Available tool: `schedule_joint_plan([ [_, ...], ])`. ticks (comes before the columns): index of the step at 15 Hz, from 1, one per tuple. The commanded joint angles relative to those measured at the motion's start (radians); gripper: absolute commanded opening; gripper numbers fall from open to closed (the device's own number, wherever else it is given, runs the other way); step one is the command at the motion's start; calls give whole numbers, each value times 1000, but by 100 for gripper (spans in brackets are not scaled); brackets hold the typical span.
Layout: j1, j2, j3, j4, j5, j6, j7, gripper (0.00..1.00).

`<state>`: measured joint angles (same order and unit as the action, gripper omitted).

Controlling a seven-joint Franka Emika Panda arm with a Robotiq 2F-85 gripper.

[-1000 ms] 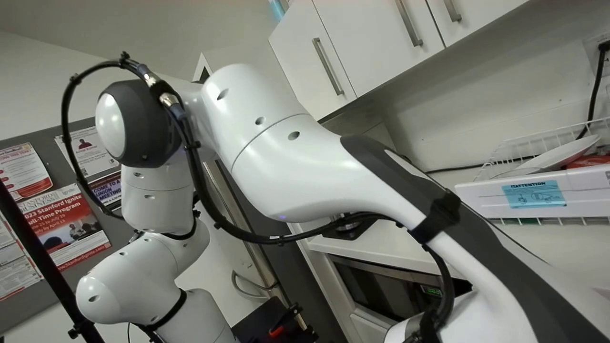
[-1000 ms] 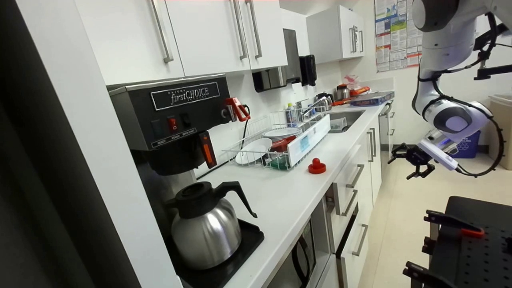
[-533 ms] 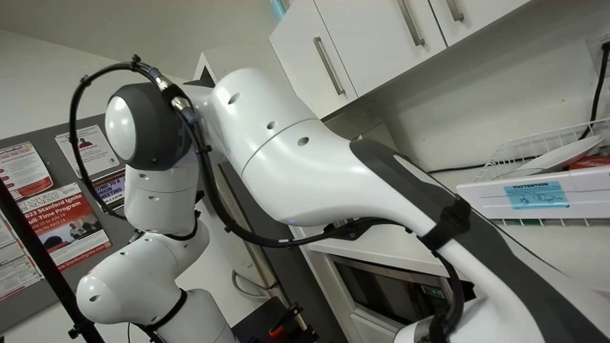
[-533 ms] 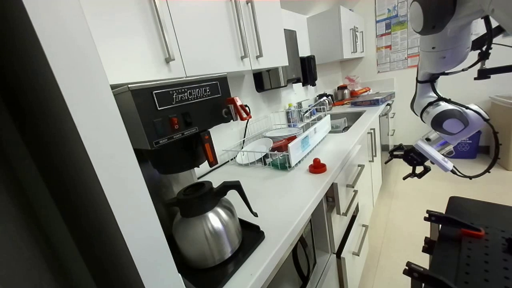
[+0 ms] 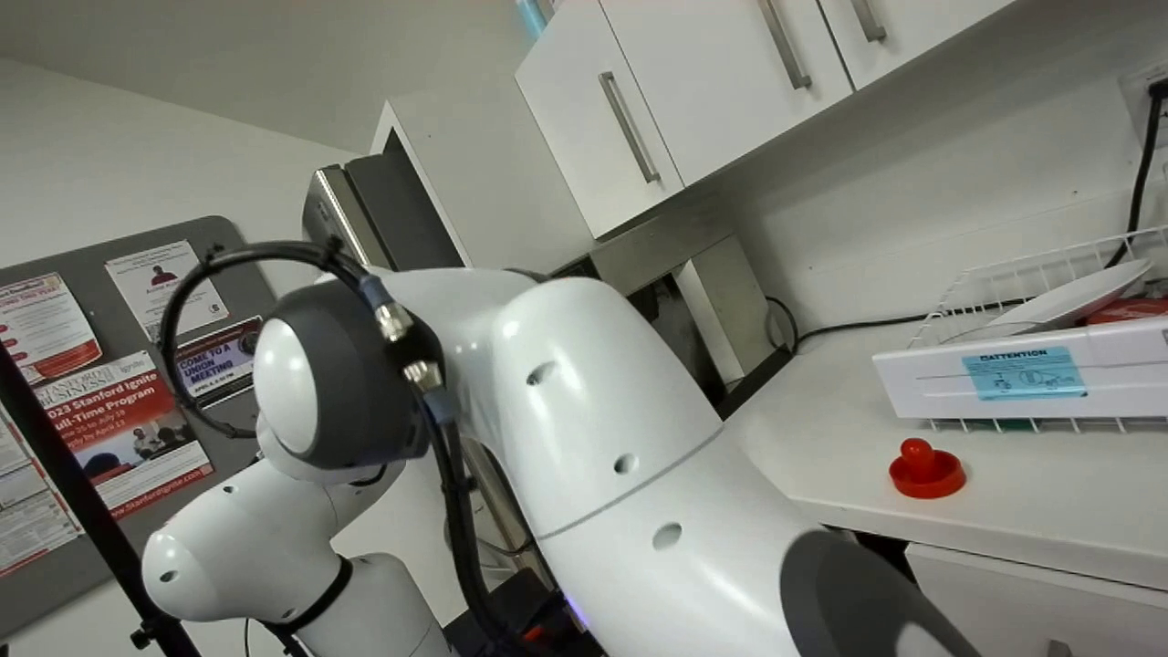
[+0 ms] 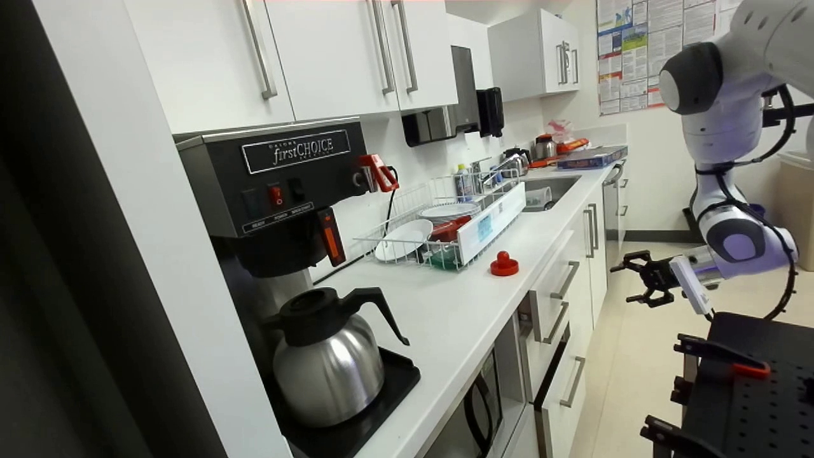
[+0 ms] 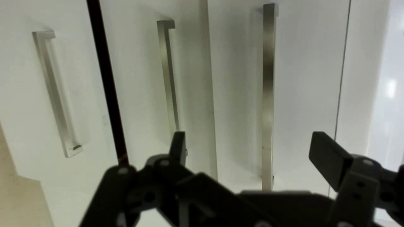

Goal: Open the topmost drawer

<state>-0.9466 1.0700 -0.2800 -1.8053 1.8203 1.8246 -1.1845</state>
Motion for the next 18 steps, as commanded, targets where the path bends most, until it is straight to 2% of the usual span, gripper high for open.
schedule_joint_plan([
  [1,-41,99,17,99,34,-172,-84,100],
  [4,-37,118,23,111,30,-279,-144,100],
  [5,-19,117,-4,98,32,-239,-116,100],
  [11,-18,121,7,112,33,-262,-125,100],
  [18,37,119,56,80,214,-245,-179,100],
])
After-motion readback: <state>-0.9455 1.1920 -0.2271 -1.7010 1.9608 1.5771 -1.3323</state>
